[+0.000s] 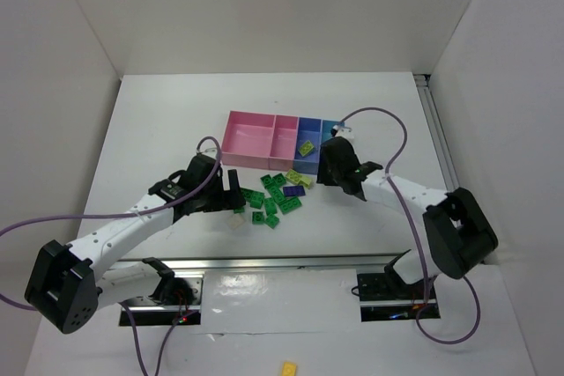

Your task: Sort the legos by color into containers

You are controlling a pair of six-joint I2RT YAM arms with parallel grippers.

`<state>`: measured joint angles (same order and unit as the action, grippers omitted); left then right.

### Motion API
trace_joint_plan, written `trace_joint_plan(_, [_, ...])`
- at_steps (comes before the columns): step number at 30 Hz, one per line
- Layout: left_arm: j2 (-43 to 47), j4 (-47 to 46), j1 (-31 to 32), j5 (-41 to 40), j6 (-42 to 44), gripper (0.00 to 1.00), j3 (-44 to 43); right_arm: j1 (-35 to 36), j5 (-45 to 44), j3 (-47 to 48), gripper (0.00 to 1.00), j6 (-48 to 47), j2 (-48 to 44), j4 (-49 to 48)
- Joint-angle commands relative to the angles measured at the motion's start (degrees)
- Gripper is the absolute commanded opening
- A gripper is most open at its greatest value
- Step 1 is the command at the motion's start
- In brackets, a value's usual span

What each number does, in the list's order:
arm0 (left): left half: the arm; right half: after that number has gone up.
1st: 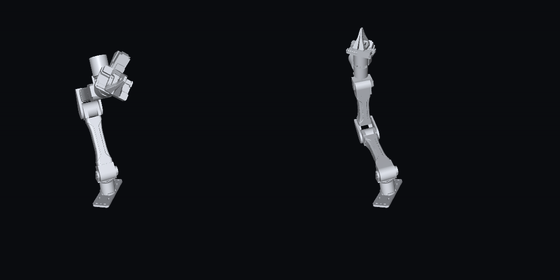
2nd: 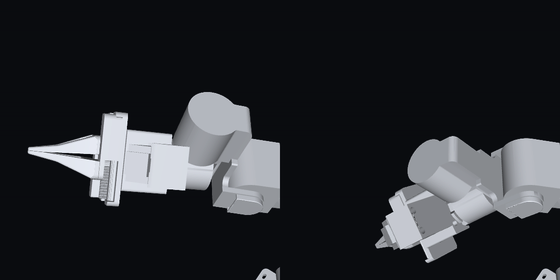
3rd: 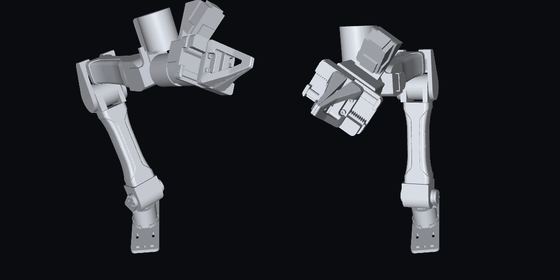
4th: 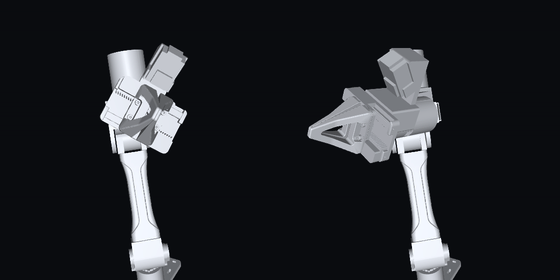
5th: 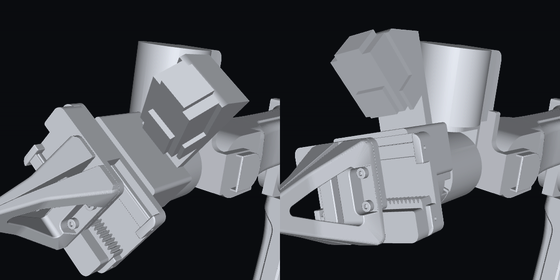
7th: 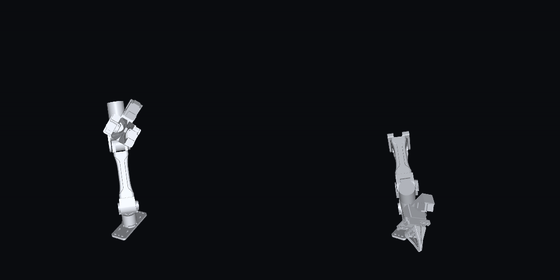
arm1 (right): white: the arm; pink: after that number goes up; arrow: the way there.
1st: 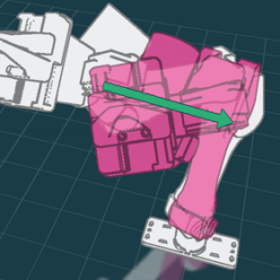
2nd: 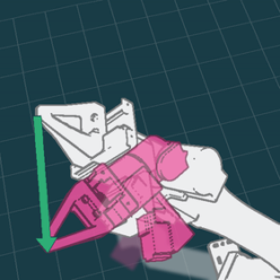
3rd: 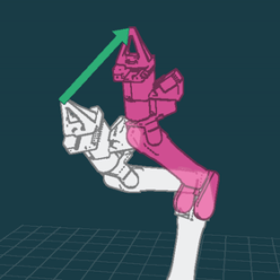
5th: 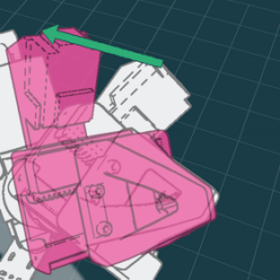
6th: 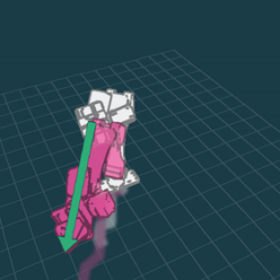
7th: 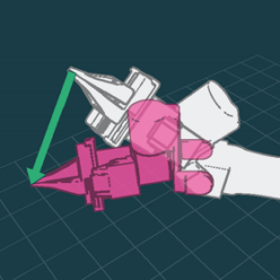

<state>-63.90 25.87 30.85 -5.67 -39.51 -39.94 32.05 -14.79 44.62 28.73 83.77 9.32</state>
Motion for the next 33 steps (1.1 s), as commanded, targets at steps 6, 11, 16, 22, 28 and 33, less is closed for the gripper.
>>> trace_joint_plan(6, [0.0, 0.1, 0.3, 0.0, -1.3, 0.99, 0.5, 1.3, -4.4, 8.4, 0.4, -2.3, -5.8, 2.3])
trace_joint_plan(11, [0.0, 0.1, 0.3, 0.0, -1.3, 0.99, 0.5, -0.5, -3.9, 20.5, 0.44, -5.1, 7.2, 1.2])
trace_joint_plan(16, [0.5, 0.7, 0.8, 0.0, -1.3, 0.99, 0.5, -0.4, -5.9, 28.5, 0.78, -5.8, 14.2, 5.3])
trace_joint_plan(22, [0.0, 0.2, 0.8, -0.5, -1.3, 0.99, 0.5, 3.4, -7.1, 14.9, 0.72, -4.5, 1.2, 3.9])
trace_joint_plan(28, [0.0, 0.1, 1.3, -0.5, -1.3, 0.99, 0.5, 8.2, -3.9, 0.8, 0.72, -0.3, -6.2, 3.3])
trace_joint_plan(33, [0.0, 0.1, 1.3, -0.5, -1.3, 0.99, 0.5, 8.2, -1.6, 0.3, 0.76, -1.0, -2.1, 1.6])
